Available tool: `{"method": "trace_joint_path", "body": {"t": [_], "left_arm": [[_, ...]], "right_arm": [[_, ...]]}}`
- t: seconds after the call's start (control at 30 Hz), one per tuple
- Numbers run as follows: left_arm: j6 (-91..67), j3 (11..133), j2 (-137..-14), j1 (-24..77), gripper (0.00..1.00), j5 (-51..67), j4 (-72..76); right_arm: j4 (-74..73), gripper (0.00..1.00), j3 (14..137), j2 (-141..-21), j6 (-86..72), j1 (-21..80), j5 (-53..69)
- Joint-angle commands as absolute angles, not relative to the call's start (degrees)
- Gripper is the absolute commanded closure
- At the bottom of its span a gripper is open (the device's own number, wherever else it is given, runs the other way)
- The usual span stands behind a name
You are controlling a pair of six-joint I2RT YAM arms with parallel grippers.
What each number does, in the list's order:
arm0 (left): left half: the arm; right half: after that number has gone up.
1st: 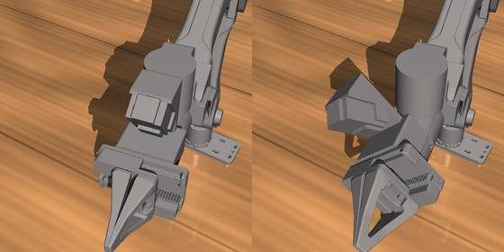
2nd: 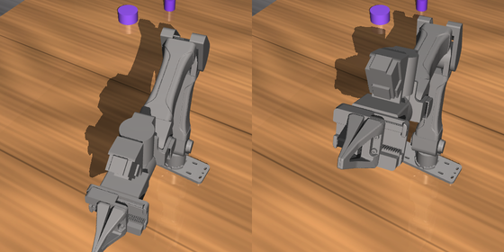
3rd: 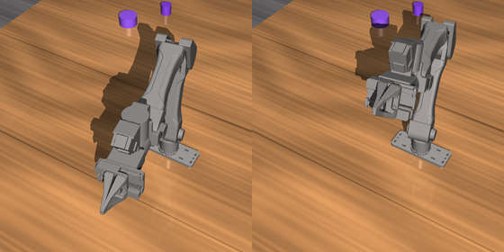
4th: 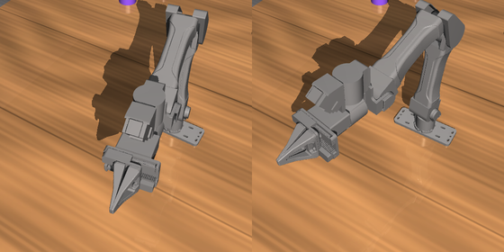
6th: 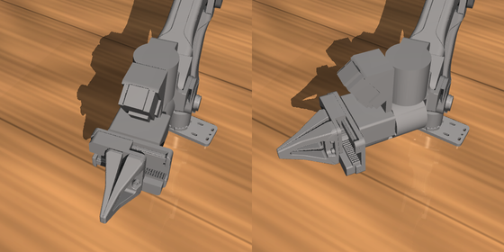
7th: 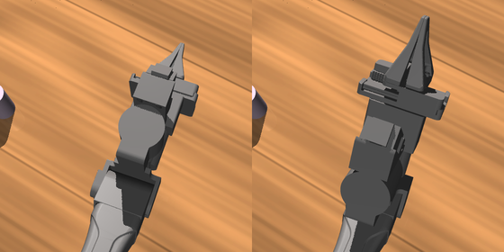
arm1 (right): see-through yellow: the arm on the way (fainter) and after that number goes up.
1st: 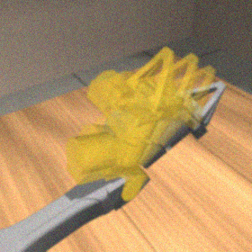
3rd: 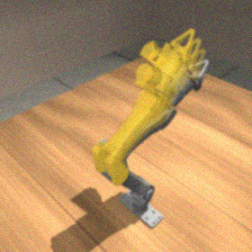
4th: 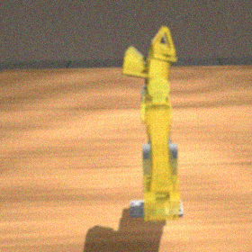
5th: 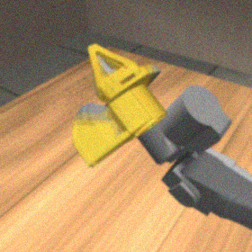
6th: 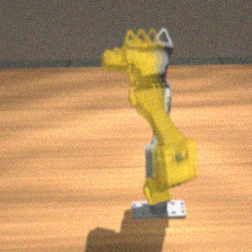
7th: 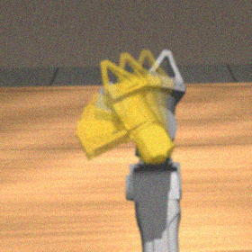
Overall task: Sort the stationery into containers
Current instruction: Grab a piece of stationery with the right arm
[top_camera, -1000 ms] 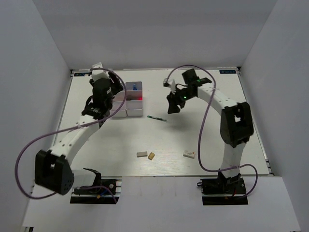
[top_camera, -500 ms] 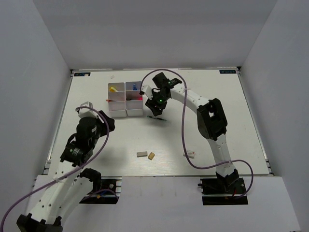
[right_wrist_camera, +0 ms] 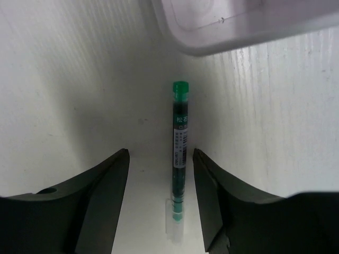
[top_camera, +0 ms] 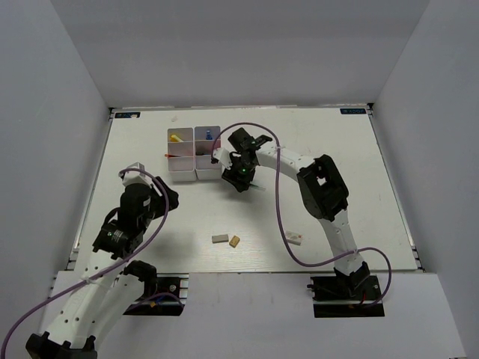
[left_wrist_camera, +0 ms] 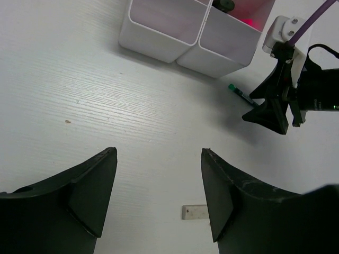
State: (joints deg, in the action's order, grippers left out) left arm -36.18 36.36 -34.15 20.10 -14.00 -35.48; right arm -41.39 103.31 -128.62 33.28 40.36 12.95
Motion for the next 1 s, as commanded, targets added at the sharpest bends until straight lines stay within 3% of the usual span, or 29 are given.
{"method": "trace_joint_path", "body": {"t": [0.0,0.13,0.27,0.43,0.73,0.83,0.97], "left_arm": [[-36.56,37.62,-35.41,20.21,0.24,-10.91,-36.38],[-37.08,37.62,-35.95,20.21,0.24,-10.37,-36.91],[-37.09,37.62,-35.33,20.21,0.24,-10.37,-36.91],[-37.09,37.62,-34.80,20.21,0.24,-10.37,-36.91],[-35.95,36.04,-34.80,20.21,0.24,-7.04,-35.16],[-34.45,35.51,-36.12,20.21,0.24,-3.97,-34.63],[-33.93,34.81,-36.83,20.21,0.24,-1.58,-34.10]], "right_arm": [[-36.58,0.42,101.34,-127.70,32.34,41.57,8.80],[-35.16,0.44,99.41,-127.79,32.96,42.36,5.45],[-35.77,0.55,97.47,-127.09,34.28,42.37,4.05],[-36.65,0.76,89.75,-123.14,38.31,42.10,3.52],[-41.83,0.94,76.65,-114.18,44.46,41.75,6.68],[-45.78,1.00,77.25,-112.86,46.31,41.40,8.96],[-49.39,1.00,85.12,-110.66,45.45,39.91,18.69]]}}
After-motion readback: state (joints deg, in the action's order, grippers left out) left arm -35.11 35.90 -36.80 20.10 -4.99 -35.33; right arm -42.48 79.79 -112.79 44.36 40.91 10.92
